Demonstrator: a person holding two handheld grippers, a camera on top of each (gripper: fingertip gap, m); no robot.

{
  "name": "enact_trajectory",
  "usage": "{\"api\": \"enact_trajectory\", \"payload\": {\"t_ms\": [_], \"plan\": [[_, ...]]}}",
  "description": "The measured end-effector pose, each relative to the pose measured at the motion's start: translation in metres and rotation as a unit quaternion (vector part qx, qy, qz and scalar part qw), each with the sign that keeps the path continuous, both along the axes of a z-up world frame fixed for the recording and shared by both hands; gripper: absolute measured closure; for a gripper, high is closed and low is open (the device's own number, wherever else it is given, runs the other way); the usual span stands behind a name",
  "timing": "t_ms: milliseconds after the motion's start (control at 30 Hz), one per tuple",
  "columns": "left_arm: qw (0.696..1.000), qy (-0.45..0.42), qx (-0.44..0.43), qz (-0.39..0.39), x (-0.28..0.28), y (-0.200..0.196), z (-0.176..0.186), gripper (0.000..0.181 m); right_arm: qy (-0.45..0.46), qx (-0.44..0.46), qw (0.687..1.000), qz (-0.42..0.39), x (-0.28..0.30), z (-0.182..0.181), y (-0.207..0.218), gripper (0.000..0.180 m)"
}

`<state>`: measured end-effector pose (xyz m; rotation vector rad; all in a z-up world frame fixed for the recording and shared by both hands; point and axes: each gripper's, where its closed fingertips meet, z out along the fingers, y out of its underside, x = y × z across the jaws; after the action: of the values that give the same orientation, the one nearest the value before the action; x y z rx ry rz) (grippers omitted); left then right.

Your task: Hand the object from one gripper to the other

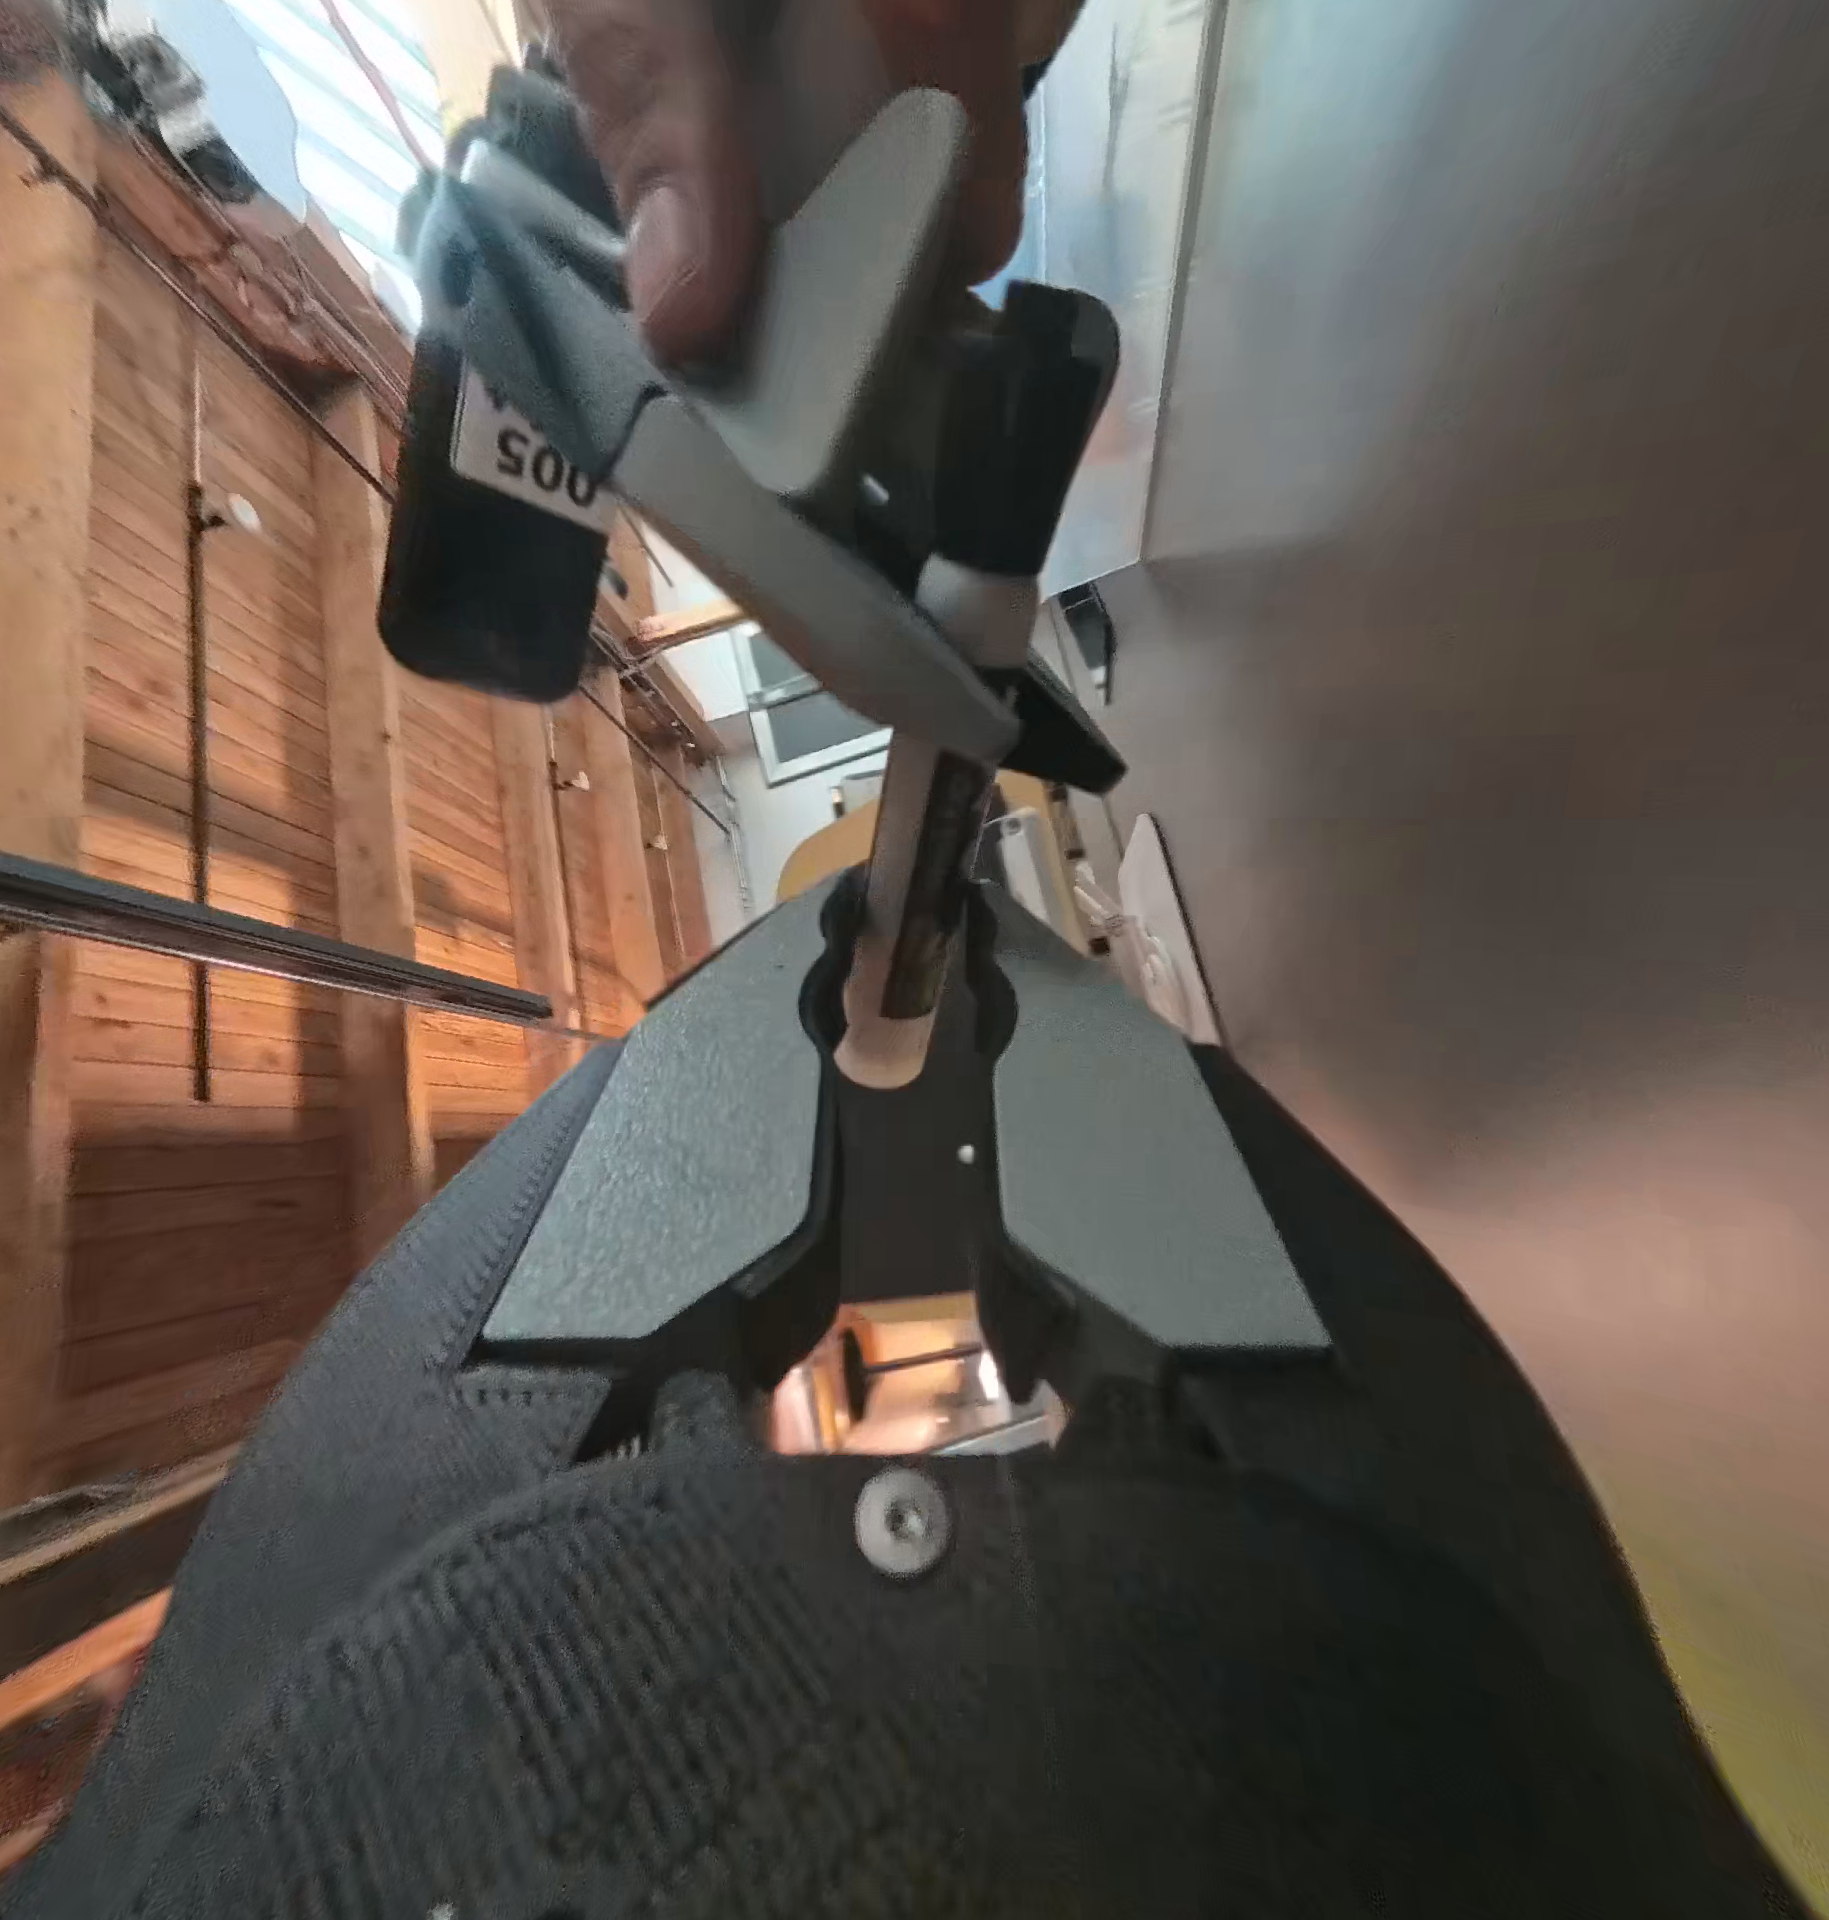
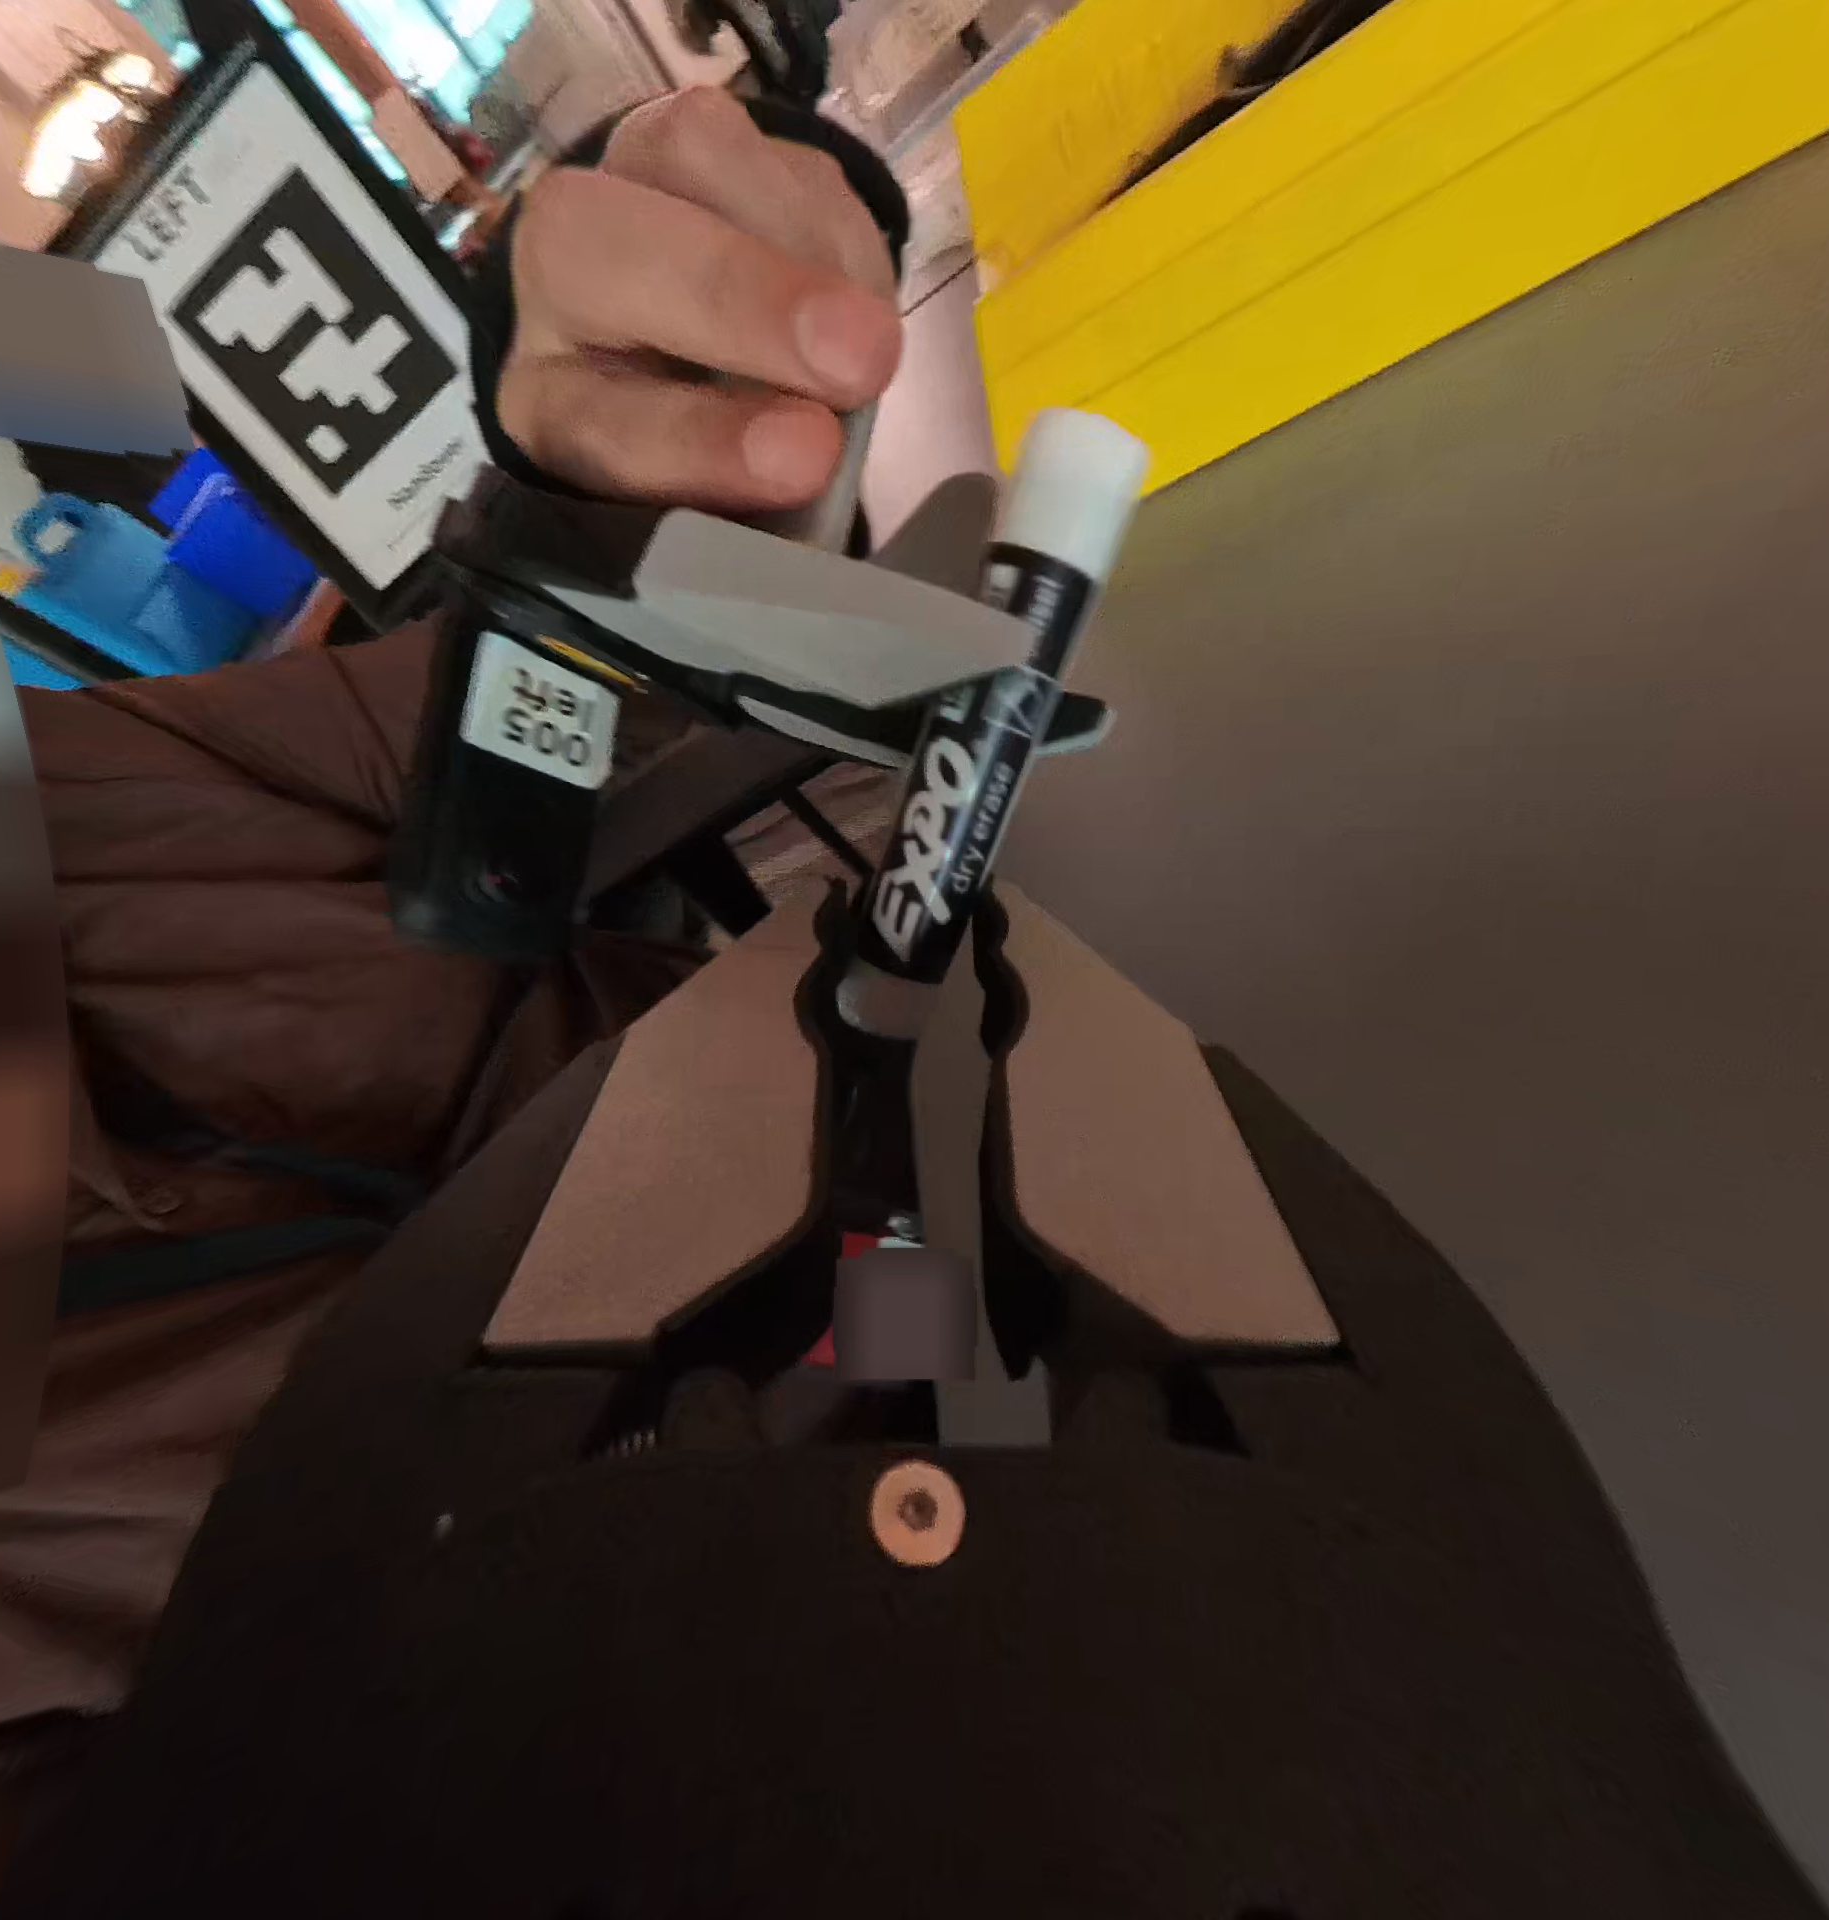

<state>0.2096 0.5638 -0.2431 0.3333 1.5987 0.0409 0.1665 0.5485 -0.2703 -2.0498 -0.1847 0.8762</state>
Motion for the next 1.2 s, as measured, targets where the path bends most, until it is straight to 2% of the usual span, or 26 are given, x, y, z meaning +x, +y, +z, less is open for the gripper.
{"api": "enact_trajectory", "payload": {"t_ms": [33, 100, 133, 167, 233, 300, 433, 467, 533, 667, 733, 800, 867, 933, 1000, 1100, 1200], "plan": [[1.000, 0.007, -0.028, -0.001, -0.002, 0.002, 0.002, 0.162, -0.010, 0.006, 1.000, -0.014, 0.006, 0.000, 0.001, 0.161], [0.988, 0.037, -0.153, -0.002, -0.007, 0.006, 0.013, 0.159, -0.010, 0.043, 0.998, -0.039, 0.017, 0.013, 0.003, 0.163], [0.968, 0.069, -0.240, -0.013, -0.011, 0.004, 0.018, 0.151, -0.017, 0.065, 0.996, -0.050, 0.023, 0.020, 0.003, 0.163], [0.939, 0.101, -0.328, -0.032, -0.017, 0.002, 0.025, 0.145, -0.034, 0.085, 0.994, -0.055, 0.026, 0.026, 0.002, 0.163], [0.871, 0.126, -0.472, -0.058, -0.026, 0.007, 0.044, 0.146, -0.100, 0.101, 0.987, -0.079, 0.035, 0.028, 0.001, 0.163], [0.807, 0.154, -0.567, -0.066, -0.032, 0.017, 0.053, 0.146, -0.203, 0.105, 0.967, -0.114, 0.050, 0.025, 0.000, 0.164], [0.660, 0.293, -0.689, -0.052, -0.039, 0.020, 0.036, 0.135, -0.378, 0.175, 0.900, -0.131, 0.052, 0.042, -0.004, 0.164], [0.634, 0.315, -0.704, -0.057, -0.040, 0.019, 0.034, 0.131, -0.403, 0.204, 0.882, -0.131, 0.048, 0.051, -0.004, 0.165], [0.600, 0.318, -0.730, -0.077, -0.039, 0.018, 0.037, 0.130, -0.443, 0.256, 0.852, -0.113, 0.032, 0.061, -0.006, 0.165], [0.567, 0.306, -0.754, -0.129, -0.038, 0.001, 0.052, 0.130, -0.533, 0.296, 0.780, -0.139, 0.023, 0.071, 0.002, 0.164], [0.565, 0.315, -0.748, -0.147, -0.040, -0.012, 0.054, 0.132, -0.558, 0.283, 0.767, -0.142, 0.019, 0.066, 0.009, 0.164], [0.576, 0.294, -0.748, -0.146, -0.034, -0.014, 0.057, 0.150, -0.580, 0.273, 0.756, -0.131, 0.014, 0.058, 0.014, 0.164], [0.586, 0.292, -0.739, -0.158, -0.034, -0.016, 0.059, 0.161, -0.601, 0.269, 0.738, -0.144, 0.017, 0.056, 0.018, 0.164], [0.596, 0.306, -0.727, -0.151, -0.033, -0.018, 0.056, 0.165, -0.591, 0.262, 0.750, -0.142, 0.018, 0.051, 0.020, 0.163], [0.644, 0.311, -0.686, -0.136, -0.033, -0.019, 0.051, 0.164, -0.556, 0.249, 0.783, -0.126, 0.018, 0.044, 0.018, 0.162], [0.746, 0.279, -0.596, -0.098, -0.031, -0.013, 0.049, 0.164, -0.477, 0.252, 0.832, -0.131, 0.023, 0.051, 0.011, 0.140], [0.866, 0.160, -0.468, -0.074, -0.025, 0.002, 0.059, 0.164, -0.319, 0.229, 0.908, -0.147, 0.033, 0.061, 0.003, 0.139]]}}
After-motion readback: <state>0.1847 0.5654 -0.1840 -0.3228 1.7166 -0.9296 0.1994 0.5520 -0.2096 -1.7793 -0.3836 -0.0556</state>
